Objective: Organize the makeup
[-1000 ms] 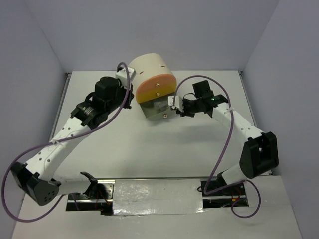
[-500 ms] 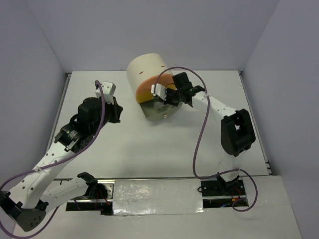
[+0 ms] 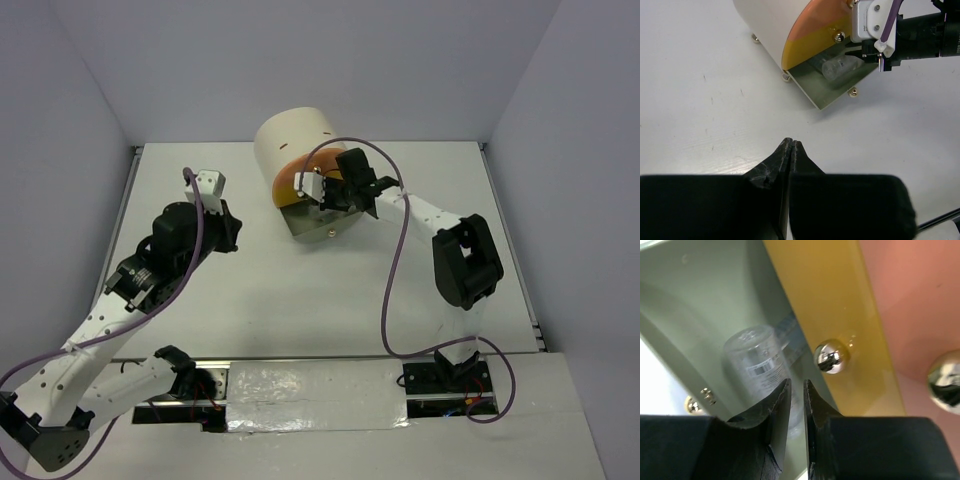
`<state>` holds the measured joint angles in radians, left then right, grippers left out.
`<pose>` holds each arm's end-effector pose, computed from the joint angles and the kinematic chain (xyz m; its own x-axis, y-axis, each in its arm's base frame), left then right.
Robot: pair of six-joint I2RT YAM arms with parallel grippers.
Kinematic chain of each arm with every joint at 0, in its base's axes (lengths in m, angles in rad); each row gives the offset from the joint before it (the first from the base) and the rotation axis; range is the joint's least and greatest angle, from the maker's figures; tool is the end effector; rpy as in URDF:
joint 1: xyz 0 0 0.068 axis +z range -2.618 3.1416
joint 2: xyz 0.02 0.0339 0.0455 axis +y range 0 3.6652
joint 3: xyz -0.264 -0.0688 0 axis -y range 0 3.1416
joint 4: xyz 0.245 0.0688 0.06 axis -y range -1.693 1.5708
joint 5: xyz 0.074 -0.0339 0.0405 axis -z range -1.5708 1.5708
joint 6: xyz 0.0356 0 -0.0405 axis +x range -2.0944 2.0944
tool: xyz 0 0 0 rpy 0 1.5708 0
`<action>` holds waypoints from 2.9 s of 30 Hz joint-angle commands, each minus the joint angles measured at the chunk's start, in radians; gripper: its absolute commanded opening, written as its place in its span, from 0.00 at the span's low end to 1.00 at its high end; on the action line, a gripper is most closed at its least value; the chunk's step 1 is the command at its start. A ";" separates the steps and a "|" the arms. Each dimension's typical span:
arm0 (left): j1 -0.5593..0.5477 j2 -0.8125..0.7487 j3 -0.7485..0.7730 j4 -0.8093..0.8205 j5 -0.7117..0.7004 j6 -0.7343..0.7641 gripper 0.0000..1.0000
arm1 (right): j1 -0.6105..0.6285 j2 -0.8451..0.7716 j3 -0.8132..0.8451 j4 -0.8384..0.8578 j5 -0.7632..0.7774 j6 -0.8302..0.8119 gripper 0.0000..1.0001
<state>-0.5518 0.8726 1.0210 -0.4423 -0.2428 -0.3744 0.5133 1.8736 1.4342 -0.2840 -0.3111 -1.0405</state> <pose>0.1643 -0.0911 0.3798 -0.3440 -0.2051 -0.9163 0.2010 0.9372 -0.2852 0.3665 0.2191 0.2442 0.2840 -0.7826 -0.5539 -0.8350 0.0821 -0.5441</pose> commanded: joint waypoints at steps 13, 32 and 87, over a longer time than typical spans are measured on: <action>0.004 0.002 0.002 0.036 0.000 -0.012 0.12 | 0.017 0.052 0.022 -0.092 -0.083 -0.087 0.27; 0.004 -0.009 -0.009 0.068 -0.004 -0.014 0.13 | 0.010 -0.192 0.037 -0.258 -0.332 -0.029 0.33; 0.006 -0.081 -0.108 0.136 -0.043 -0.098 0.34 | 0.068 0.160 -0.067 0.263 0.106 -0.151 0.72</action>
<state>-0.5510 0.7956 0.9157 -0.3389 -0.2768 -0.4526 0.5766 2.0155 1.2972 -0.0902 -0.2237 -1.1942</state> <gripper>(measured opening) 0.339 0.719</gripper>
